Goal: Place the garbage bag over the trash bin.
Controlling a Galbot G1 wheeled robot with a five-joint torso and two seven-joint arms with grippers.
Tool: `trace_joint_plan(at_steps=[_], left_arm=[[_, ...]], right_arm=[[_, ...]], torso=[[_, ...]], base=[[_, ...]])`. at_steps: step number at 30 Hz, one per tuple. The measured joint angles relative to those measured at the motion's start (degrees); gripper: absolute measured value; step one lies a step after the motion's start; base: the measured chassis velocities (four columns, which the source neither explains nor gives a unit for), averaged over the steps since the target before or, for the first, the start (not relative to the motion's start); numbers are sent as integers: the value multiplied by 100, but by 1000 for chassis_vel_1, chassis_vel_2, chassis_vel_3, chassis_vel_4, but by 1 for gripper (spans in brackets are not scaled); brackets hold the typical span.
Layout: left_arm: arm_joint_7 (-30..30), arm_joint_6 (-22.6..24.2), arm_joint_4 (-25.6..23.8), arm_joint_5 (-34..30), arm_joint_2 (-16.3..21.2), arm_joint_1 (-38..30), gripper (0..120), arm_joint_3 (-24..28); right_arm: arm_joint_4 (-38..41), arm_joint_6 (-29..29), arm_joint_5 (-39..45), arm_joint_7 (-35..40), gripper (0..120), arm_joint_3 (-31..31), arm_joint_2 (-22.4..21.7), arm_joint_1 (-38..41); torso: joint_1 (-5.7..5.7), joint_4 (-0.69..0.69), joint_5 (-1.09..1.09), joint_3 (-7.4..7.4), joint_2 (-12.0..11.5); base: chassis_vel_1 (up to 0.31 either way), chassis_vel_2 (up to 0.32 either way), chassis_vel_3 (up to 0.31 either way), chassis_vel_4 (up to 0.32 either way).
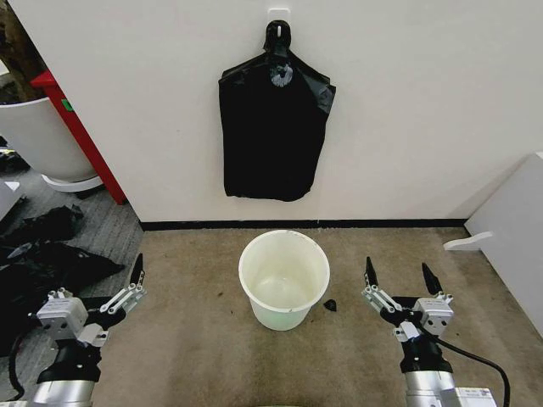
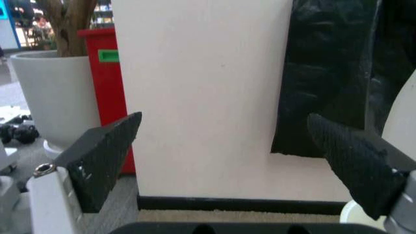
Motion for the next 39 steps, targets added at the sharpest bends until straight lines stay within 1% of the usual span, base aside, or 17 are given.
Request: trace_joint_plan(at_steps=[11, 19, 22, 25, 26, 31, 32, 35, 37, 38, 39], left_arm=[[36, -37, 0, -29, 115, 25, 100, 7], [37, 91, 0, -78, 177, 18, 100, -32], [18, 149, 0, -94, 183, -8, 100, -34], [0, 230, 0, -126, 205, -68, 100, -48], [0, 230, 0, -126, 205, -68, 100, -48], [-37, 286, 0, -156, 249, -165, 100, -92], [-37, 286, 0, -156, 249, -165, 100, -92], [-38, 294, 0, -148, 197, -204, 100, -96], [-52, 294, 0, -148, 181, -195, 100, -118], [-52, 294, 0, -148, 181, -195, 100, -118], [-58, 294, 0, -148, 181, -188, 100, -130]], right_arm=[[37, -16, -18, -56, 100, 39, 14, -36], [39, -34, 161, -68, 100, 26, -9, -5], [59, -131, 497, -61, 100, -2, -29, 79], [103, -340, 1094, -69, 100, -53, -52, 221], [103, -340, 1094, -69, 100, -53, -52, 221], [159, -769, 1960, -94, 100, -142, -83, 601], [159, -769, 1960, -94, 100, -142, -83, 601], [185, -1188, 2957, -82, 100, -349, -124, 1006], [178, -1329, 3654, 60, 100, -593, -204, 1390], [178, -1329, 3654, 60, 100, -593, -204, 1390], [167, -1361, 3912, 120, 100, -673, -246, 1531]], torso=[[0, 0, 0, 0, 0], [0, 0, 0, 0, 0], [0, 0, 0, 0, 0], [0, 0, 0, 0, 0], [0, 0, 0, 0, 0], [0, 0, 0, 0, 0], [0, 0, 0, 0, 0], [0, -1, 0, 0, 0], [0, 0, 0, 0, 0], [0, 0, 0, 0, 0], [0, 0, 0, 0, 0]], base=[[0, 0, 0, 0], [0, 0, 0, 0], [0, 0, 0, 0], [0, 0, 0, 0], [0, 0, 0, 0], [0, 0, 0, 0], [0, 0, 0, 0], [0, 0, 0, 0], [0, 0, 0, 0], [0, 0, 0, 0], [0, 0, 0, 0]])
